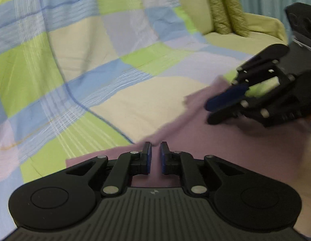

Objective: Fold clothes
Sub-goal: 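Open both grippers and smooth the folded T-shirt flat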

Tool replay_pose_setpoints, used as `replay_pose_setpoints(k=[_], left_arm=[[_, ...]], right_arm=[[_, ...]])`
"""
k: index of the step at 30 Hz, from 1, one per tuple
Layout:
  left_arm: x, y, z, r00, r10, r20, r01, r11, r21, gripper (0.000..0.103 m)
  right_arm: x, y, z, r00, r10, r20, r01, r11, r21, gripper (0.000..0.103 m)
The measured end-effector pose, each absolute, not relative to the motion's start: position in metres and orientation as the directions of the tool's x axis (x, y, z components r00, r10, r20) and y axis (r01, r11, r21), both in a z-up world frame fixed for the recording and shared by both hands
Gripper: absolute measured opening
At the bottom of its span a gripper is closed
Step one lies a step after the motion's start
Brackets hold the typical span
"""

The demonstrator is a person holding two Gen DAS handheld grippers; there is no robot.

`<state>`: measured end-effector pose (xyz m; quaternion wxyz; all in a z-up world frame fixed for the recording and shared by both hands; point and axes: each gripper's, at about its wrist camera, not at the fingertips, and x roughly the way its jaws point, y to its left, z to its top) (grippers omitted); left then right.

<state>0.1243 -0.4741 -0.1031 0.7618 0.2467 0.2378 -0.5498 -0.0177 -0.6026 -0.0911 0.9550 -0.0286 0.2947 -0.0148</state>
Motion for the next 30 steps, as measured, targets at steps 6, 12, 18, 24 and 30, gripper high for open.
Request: replay_pose_setpoints(k=[6,12,18,24,30], left_arm=[[0.150,-0.451,-0.111,0.309,-0.732,-0.608,0.936,0.348,0.058,0.007],[0.155,-0.436,-0.101,0.355,-0.712,-0.606,0.917,0.393,0.075,0.007],[0.146,-0.396,-0.082,0.485,-0.640,-0.596,0.846,0.516,0.135,0.005],[0.033,-0.379,-0.077,0.402,-0.750,-0.526,0.914,0.361,0.186,0.008],[0.036,-0.365,-0.115,0.438,-0.672,-0.597,0.894,0.396,0.211,0.008]], right_arm=[[-0.036,-0.646,-0.097,0.832,-0.090,-0.547,0.080,0.996,-0.042,0.009],[-0.060,-0.666,-0.090,0.807,-0.164,-0.568,0.175,0.984,-0.035,0.020],[-0.098,-0.617,-0.052,0.855,-0.139,-0.499,0.181,0.983,0.036,0.020],[-0.098,-0.535,-0.059,0.893,-0.031,-0.449,0.095,0.988,0.121,0.019],[-0.087,-0.522,-0.087,0.855,0.005,-0.519,0.068,0.990,0.121,0.017]])
